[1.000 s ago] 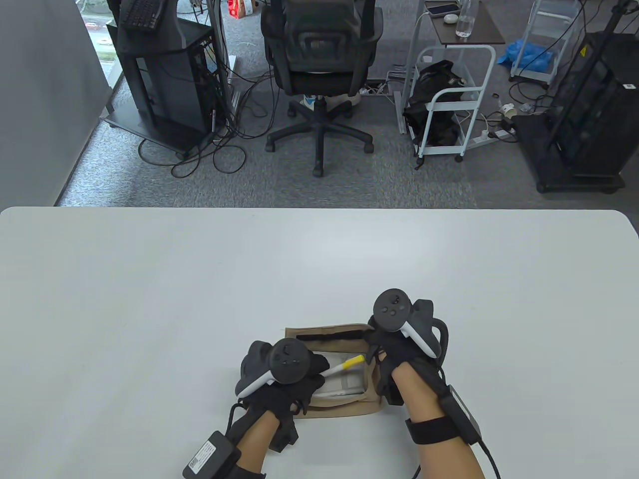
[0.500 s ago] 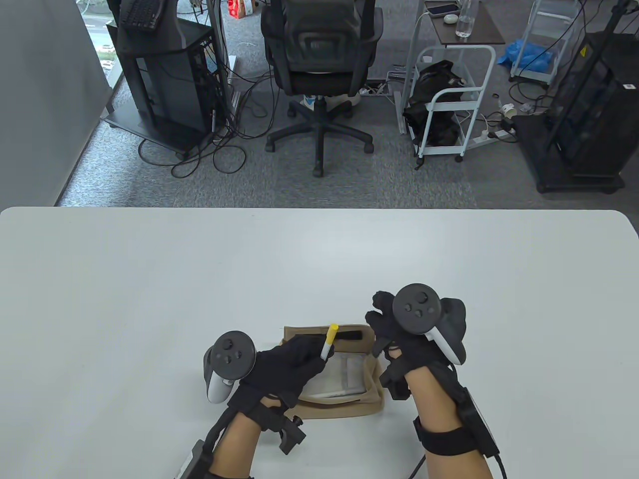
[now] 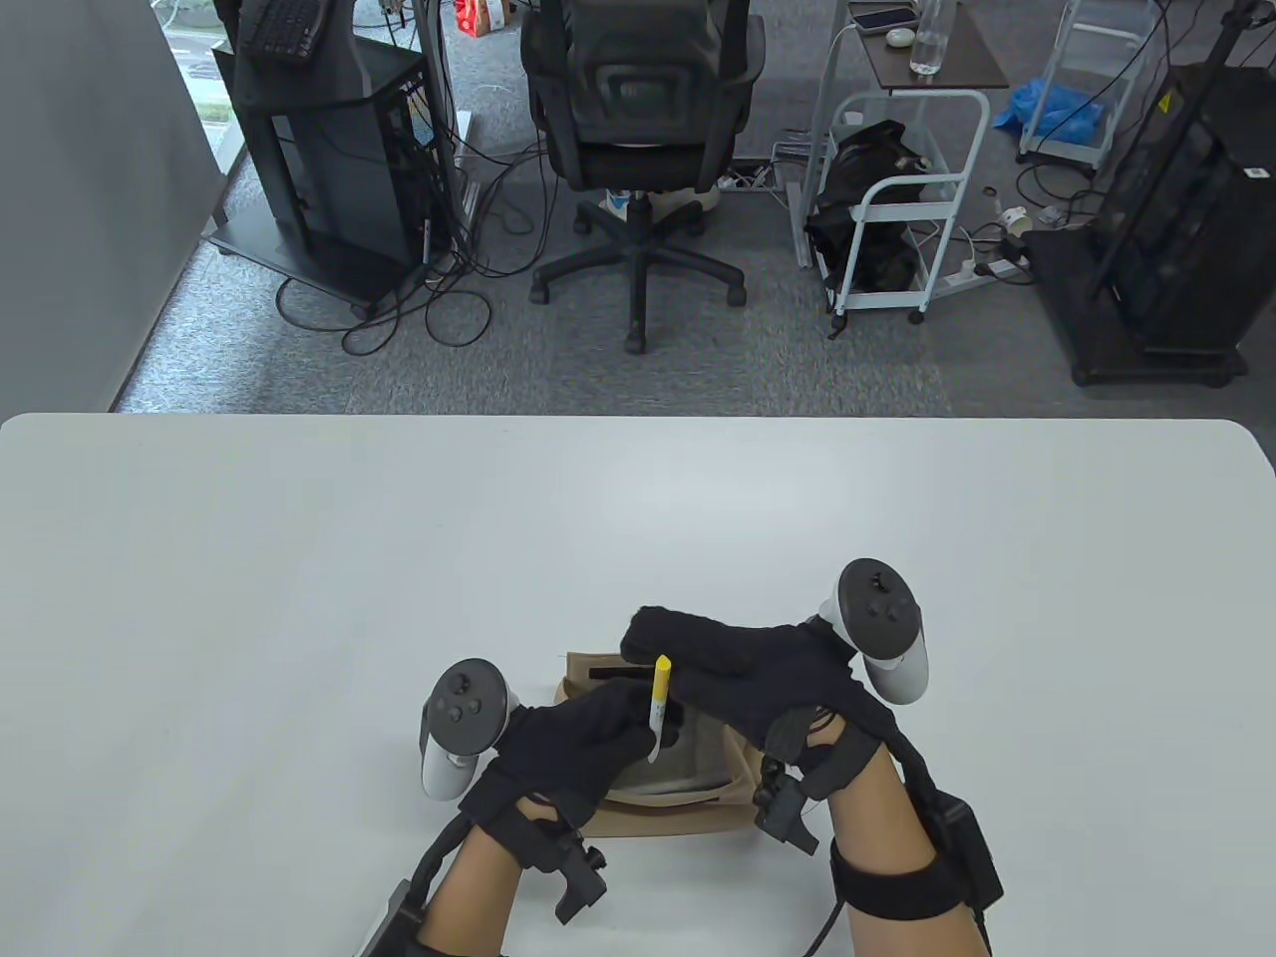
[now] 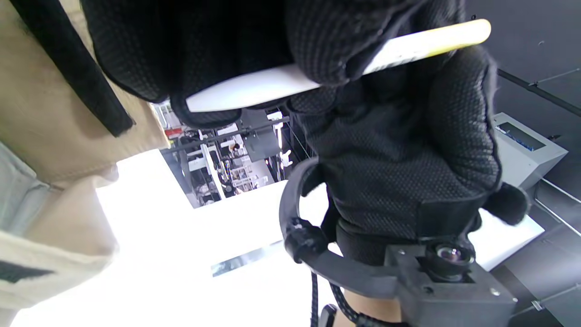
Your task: Twist to extend twist pen refills
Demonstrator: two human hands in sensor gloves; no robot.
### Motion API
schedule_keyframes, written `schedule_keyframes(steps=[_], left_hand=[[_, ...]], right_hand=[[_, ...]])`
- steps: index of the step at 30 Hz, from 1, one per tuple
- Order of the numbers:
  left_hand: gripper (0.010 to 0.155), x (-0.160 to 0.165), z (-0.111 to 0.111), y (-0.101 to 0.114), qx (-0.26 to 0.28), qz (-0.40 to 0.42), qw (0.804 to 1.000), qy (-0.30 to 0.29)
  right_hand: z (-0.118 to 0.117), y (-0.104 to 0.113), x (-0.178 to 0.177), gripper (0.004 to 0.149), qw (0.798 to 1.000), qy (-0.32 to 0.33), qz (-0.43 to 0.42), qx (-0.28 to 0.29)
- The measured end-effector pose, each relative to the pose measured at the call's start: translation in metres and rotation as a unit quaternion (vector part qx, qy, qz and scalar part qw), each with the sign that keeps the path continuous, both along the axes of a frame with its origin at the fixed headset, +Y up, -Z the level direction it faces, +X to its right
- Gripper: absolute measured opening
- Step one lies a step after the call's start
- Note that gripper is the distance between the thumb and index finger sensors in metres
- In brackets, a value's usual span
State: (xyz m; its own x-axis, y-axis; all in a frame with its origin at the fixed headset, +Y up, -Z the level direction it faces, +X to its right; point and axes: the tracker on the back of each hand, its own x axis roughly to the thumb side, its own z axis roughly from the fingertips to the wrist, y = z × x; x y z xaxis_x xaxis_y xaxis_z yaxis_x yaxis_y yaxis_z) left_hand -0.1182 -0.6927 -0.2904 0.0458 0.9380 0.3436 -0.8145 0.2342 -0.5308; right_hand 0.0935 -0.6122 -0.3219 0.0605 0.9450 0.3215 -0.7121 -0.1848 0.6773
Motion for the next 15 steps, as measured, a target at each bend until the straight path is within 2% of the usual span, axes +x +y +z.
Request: schedule_keyframes(steps=[3, 5, 8, 15], left_hand=[[0.049, 0.001, -0.001, -0.002, -0.007, 0.009, 1.0, -0.018], [0.049, 0.0, -0.001, -0.002, -0.007, 0.009, 1.0, -0.009], [0.049, -0.002, -0.002, -0.002, 0.0, 0.001, 1.0, 0.0], [0.049, -0.001, -0.001, -0.002, -0.002, -0.007, 1.0, 0.0]], right_hand=[[-0.003, -0.007, -0.006, 0.057, 0.999, 0.023, -0.039, -0.029], [-0.005, -0.01, -0.005, 0.054, 0.998, 0.002, -0.055, -0.029], [-0.006, -0.009, -0.002, 0.049, 0.998, -0.044, -0.053, -0.014], [-0.003, 0.0, 0.007, 0.049, 0.991, -0.119, -0.009, 0.053]])
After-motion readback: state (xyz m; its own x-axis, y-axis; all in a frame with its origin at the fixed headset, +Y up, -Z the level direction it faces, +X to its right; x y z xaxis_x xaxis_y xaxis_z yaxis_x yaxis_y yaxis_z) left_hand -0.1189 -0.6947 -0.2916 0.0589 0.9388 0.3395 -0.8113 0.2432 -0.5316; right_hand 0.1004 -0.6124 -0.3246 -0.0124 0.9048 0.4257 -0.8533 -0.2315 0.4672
